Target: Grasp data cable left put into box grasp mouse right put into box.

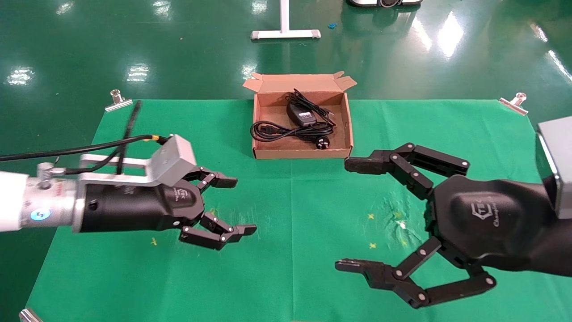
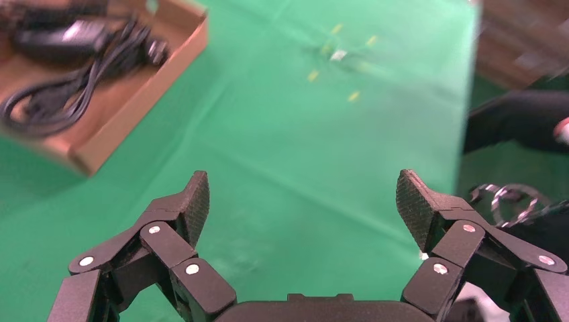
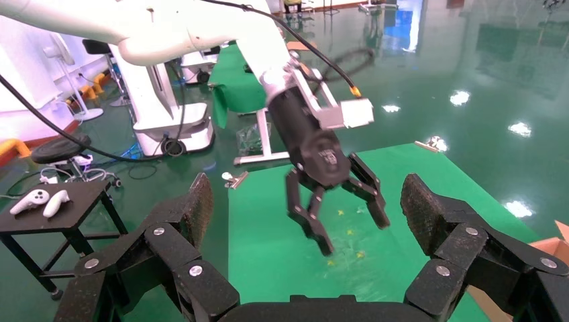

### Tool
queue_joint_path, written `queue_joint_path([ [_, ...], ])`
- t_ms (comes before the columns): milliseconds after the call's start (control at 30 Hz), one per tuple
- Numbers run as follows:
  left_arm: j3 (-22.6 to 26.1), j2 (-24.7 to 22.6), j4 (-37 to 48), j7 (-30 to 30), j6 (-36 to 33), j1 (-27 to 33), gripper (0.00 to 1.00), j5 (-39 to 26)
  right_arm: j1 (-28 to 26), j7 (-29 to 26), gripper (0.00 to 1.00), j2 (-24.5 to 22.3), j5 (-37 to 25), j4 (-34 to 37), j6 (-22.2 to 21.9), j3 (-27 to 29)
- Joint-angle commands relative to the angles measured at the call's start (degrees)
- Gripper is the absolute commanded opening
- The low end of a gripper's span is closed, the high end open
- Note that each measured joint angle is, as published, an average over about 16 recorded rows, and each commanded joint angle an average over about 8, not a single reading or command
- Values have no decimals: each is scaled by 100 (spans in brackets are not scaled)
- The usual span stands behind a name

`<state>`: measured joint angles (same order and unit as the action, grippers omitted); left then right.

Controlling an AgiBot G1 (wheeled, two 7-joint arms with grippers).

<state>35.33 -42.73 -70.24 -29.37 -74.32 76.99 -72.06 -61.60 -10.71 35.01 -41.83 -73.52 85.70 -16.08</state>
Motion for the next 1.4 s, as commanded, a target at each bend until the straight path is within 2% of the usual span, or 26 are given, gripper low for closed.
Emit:
queue_joint_path([
  [33, -199, 80, -34, 192, -117, -159, 100, 312, 0, 1, 100, 0, 1, 0, 0, -1],
  [500, -1580, 631, -273, 1523, -930, -1262, 100, 2470, -2, 4, 100, -3, 5, 1, -3, -7],
  [700, -1999, 795, -346, 1897, -1173, -1594, 100, 3138, 2, 5, 100, -7, 15, 0, 0, -6],
  [833, -2115, 841, -368, 1972, -1240, -1686, 100, 3333, 6, 5, 100, -10, 21, 0, 2, -4],
  [1400, -1976, 790, -342, 1880, -1162, -1580, 100, 3098, 0, 5, 100, -5, 12, 2, -2, -8],
])
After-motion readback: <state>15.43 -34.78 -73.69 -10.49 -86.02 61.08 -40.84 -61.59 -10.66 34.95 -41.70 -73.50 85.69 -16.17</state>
